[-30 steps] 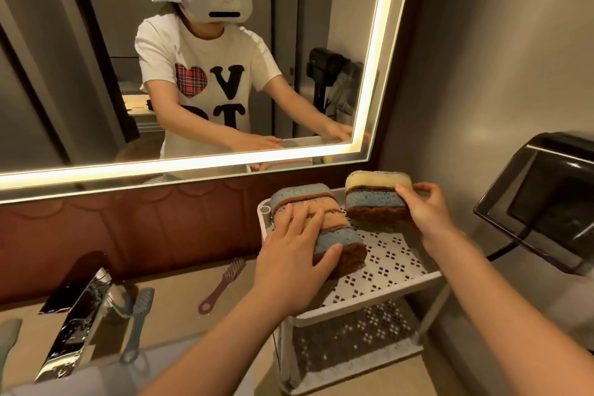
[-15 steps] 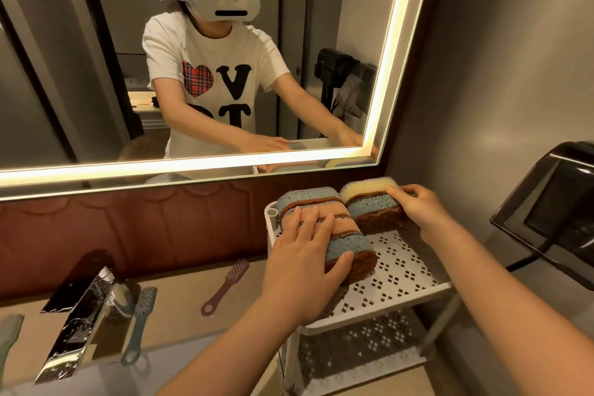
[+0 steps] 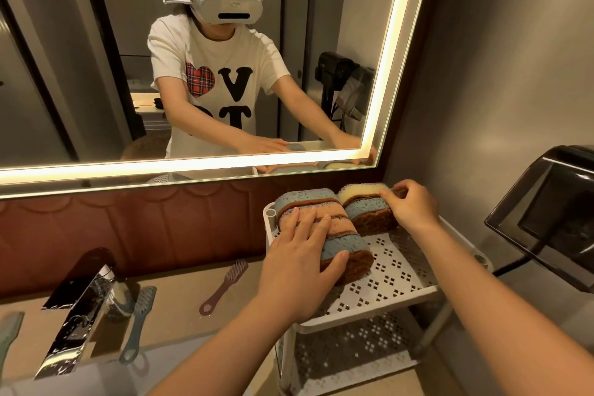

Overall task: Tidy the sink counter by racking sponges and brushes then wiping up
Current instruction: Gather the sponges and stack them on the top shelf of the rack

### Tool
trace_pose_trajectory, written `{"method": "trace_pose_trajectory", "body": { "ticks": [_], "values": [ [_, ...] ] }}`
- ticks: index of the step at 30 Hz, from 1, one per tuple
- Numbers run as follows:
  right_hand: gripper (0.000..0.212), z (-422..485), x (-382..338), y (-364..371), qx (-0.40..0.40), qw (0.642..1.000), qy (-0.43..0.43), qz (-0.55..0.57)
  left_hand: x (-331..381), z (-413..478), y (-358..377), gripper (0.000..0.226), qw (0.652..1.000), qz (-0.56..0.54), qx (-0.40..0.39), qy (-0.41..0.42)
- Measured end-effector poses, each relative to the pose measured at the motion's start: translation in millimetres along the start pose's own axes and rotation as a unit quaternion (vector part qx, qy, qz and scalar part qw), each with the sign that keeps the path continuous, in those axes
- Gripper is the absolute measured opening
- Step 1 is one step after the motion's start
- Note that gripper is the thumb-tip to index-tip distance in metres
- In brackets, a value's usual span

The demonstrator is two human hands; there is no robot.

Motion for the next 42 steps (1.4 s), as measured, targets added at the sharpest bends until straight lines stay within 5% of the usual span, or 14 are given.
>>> {"method": "trace_pose_trajectory", "body": {
  "ticks": [13,18,29,42],
  "values": [
    [0.011,-81.4,-120.1,-37.5,-0.090,0.969,-0.202,0.107,-16.5,-0.6,-35.6,0.049,0.976,-0.187,0.081,-0.072],
    [0.014,-137.3,-161.0,-38.4,-0.190,0.946,-0.251,0.073,-35.5,-19.0,-62.7,0.036,0.985,-0.166,-0.011,-0.042],
    [0.010,-295.1,-238.2,29.4,-0.360,0.868,-0.340,0.039,-168.2,-140.6,-131.7,0.036,0.973,-0.087,-0.173,-0.125],
    [0.012,-501.5,-295.8,154.0,-0.523,0.773,-0.357,0.035,-370.3,-335.4,-198.5,0.036,0.918,-0.081,-0.156,-0.357]
  ]
}}
Point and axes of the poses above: each hand's wrist, its own z-axis towards the middle knuckle, its own y-axis out of the palm, x = y × z, the point moved 9 cm from there along z, towards the middle knuckle, and after that the axes turned 15 degrees about x, right-handed, at the moved point
